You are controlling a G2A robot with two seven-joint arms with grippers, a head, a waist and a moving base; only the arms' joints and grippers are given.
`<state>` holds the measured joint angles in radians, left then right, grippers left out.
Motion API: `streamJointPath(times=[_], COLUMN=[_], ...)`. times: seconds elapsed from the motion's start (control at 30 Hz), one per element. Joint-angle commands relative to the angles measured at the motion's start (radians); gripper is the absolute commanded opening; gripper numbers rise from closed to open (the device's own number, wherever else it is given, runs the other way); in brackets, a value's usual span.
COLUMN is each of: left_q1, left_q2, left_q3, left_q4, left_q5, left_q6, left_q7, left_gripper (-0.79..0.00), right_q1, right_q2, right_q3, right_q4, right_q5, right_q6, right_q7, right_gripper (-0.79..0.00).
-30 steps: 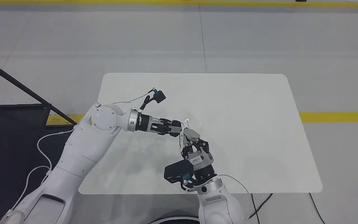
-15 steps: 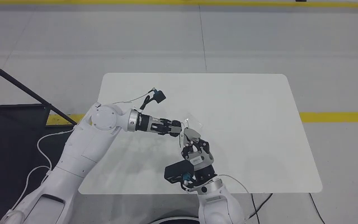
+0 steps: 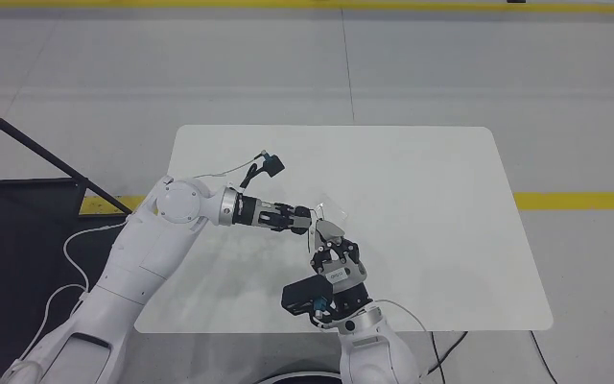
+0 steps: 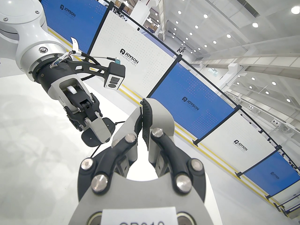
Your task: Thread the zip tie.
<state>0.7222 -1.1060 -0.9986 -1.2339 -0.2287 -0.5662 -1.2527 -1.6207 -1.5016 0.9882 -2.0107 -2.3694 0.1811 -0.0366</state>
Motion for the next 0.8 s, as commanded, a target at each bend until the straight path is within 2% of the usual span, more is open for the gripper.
streamJointPath(times=[0.0,0.77], left_q1=[0.0,0.0], left_q2=[0.0,0.0], left_q3=[0.0,0.0], left_q4=[0.0,0.0], left_q5=[0.0,0.0], left_q6=[0.0,0.0], left_q7=[0.0,0.0], left_gripper=[-0.785,-0.785], right_q1=[-0.001,-0.003], right_q2=[0.001,0.013], right_q3=[-0.001,-0.003], right_q4=[0.001,0.0], right_q5=[-0.001,-0.005], right_q6=[0.003,-0.008], right_q7=[0.001,-0.005], right_gripper=[-0.785,-0.785])
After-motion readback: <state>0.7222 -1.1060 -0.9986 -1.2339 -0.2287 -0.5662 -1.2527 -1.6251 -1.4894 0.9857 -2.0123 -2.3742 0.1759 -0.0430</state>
